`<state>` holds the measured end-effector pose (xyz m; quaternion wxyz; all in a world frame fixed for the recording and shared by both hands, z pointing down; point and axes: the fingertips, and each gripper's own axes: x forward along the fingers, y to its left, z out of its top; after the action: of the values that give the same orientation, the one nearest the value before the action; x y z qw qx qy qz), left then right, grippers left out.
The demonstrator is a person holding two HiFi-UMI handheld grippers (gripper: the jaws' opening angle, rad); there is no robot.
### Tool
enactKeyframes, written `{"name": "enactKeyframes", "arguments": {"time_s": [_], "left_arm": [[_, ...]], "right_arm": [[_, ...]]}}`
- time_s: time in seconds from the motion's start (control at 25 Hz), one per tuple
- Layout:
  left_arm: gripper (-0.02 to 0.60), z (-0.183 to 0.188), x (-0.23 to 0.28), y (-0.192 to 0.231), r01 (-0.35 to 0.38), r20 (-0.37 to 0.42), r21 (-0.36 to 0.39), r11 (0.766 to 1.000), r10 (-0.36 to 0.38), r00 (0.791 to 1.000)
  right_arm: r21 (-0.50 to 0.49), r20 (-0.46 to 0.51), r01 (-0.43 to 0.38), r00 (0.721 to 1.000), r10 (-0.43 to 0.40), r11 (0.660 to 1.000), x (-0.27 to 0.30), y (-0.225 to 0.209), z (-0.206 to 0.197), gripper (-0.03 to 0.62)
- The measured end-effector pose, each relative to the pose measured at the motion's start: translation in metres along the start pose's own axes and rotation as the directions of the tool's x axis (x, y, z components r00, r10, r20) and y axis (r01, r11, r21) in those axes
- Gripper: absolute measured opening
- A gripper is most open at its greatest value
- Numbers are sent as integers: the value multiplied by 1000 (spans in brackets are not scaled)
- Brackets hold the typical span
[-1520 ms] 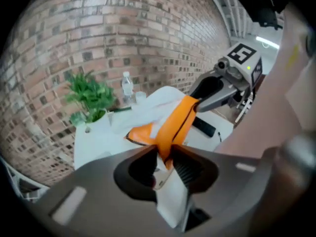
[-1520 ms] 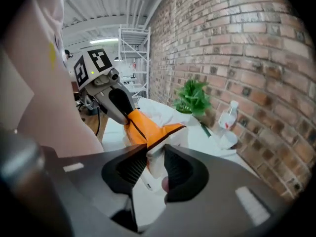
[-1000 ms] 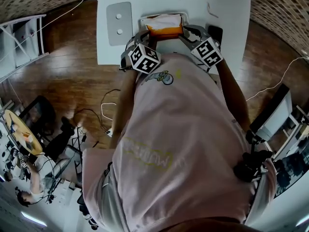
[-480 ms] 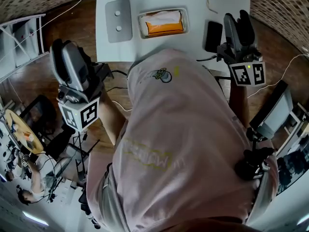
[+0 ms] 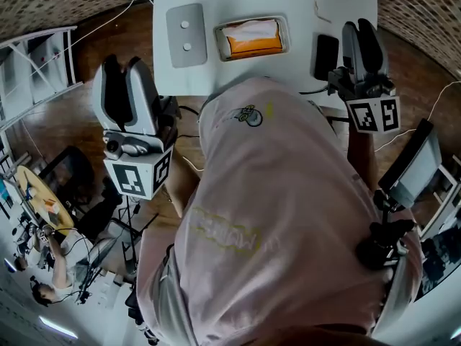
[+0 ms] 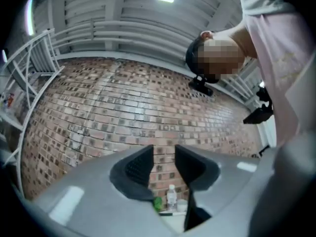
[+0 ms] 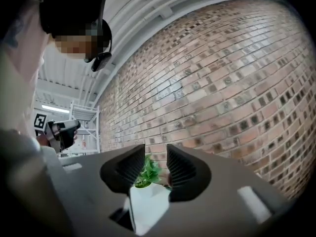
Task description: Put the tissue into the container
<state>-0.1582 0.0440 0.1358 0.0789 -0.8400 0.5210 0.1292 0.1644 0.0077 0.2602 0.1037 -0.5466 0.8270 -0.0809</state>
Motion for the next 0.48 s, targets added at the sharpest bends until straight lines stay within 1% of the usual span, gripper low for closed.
{"name": "enactKeyframes", "arguments": {"time_s": [0.08, 0.2, 0.28, 0.36, 0.44, 0.48], "left_arm": [[132, -6, 3, -6, 37, -36, 29, 999, -36, 999], [132, -14, 5, -12, 79, -82, 44, 996, -75, 994], [132, -27, 1, -12, 94, -137, 75, 993, -83, 987], [132, -40, 0, -11, 104, -187, 119, 987, -81, 979], [132, -46, 3, -13, 119, -211, 117, 986, -93, 973], [132, -49, 4, -15, 140, -225, 107, 984, -113, 968]], "right_arm": [[-19, 4, -21, 1000, 21, 1000, 2, 6, 1, 141], [-49, 3, -30, 1000, 30, 998, 5, 9, 0, 141], [-76, -4, -26, 1000, 26, 997, 5, 8, -2, 126], [-78, -6, -25, 1000, 24, 997, 5, 7, -3, 126], [-94, -15, -31, 999, 30, 995, 6, 9, -4, 126], [-134, -31, -47, 999, 43, 990, 8, 12, -5, 124]]}}
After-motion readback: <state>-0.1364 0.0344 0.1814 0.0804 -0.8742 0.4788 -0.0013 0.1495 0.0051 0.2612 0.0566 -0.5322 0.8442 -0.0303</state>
